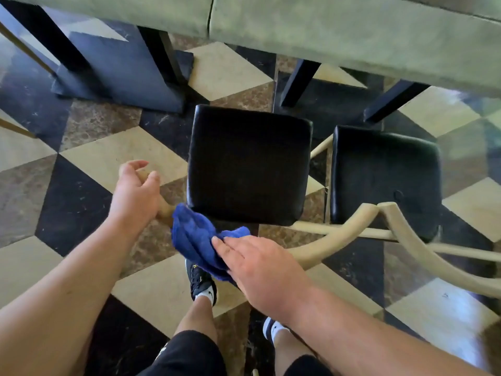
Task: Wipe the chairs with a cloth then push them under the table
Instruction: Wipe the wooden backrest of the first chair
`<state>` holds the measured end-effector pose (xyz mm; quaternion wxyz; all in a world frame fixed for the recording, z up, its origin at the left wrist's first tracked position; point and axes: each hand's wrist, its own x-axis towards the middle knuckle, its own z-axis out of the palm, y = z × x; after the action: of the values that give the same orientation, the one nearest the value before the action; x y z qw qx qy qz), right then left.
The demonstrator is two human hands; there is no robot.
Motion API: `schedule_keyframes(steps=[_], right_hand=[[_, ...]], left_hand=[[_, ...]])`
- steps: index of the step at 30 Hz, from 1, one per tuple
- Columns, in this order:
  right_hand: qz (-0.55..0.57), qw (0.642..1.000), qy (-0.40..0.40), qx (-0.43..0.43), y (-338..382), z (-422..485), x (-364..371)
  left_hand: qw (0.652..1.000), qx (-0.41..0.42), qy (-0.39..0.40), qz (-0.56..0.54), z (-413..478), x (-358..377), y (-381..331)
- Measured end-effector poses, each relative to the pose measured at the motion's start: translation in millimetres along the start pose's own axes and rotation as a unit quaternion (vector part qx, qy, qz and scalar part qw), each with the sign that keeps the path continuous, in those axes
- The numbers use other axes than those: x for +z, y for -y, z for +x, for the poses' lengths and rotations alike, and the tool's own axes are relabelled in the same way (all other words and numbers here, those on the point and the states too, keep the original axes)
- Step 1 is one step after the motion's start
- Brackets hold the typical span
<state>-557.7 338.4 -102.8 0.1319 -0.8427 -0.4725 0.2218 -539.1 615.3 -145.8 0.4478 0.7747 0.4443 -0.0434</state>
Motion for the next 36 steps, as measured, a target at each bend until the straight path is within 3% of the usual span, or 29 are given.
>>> schedule_keyframes(steps=[3, 6, 10, 12, 14, 16, 18, 21, 27, 32, 36], right_hand=[[-0.007, 1.0, -0.003, -0.009, -35.4, -44.0, -10.0], [-0.021, 1.0, 0.013, -0.006, -74.7, -79.2, -26.3], [-0.051, 0.998, 0.015, 0.041, -123.3, -111.2, -45.2], [-0.058, 0.995, 0.021, 0.075, -144.2, -120.6, -51.1], [-0.084, 0.993, 0.007, 0.081, -161.8, -127.2, -54.6], [-0.118, 0.988, -0.015, 0.097, -177.6, -130.4, -59.6], [-0.138, 0.978, -0.019, 0.152, -194.8, -131.0, -69.6], [-0.113, 0.96, 0.022, 0.256, -212.2, -127.6, -87.5], [-0.078, 0.931, 0.193, 0.3, -196.3, -71.4, -91.3], [-0.135, 0.84, 0.457, 0.259, -189.7, 12.0, -60.9], [-0.126, 0.796, 0.55, 0.219, -196.8, 44.1, 2.8]], left_hand=[[0.993, 0.033, -0.043, 0.106, 2.5, 5.0, -0.1], [0.94, 0.099, -0.057, 0.321, -9.5, 16.2, -12.0], [0.831, 0.16, 0.112, 0.521, -67.1, 65.2, -34.9], [0.808, 0.163, 0.208, 0.526, -106.8, 93.8, -45.3], [0.837, 0.165, 0.249, 0.458, -141.1, 123.5, -53.8], [0.823, 0.218, 0.285, 0.441, -167.2, 151.8, -59.3], [0.805, 0.258, 0.303, 0.44, -183.5, 173.7, -66.4], [0.804, 0.226, 0.35, 0.424, -182.6, 191.6, -85.3], [0.771, 0.12, 0.491, 0.388, -155.2, 192.9, -94.0], [0.701, 0.015, 0.587, 0.403, -125.5, 178.0, -88.4], [0.697, -0.008, 0.577, 0.426, -102.0, 174.3, -69.0]])
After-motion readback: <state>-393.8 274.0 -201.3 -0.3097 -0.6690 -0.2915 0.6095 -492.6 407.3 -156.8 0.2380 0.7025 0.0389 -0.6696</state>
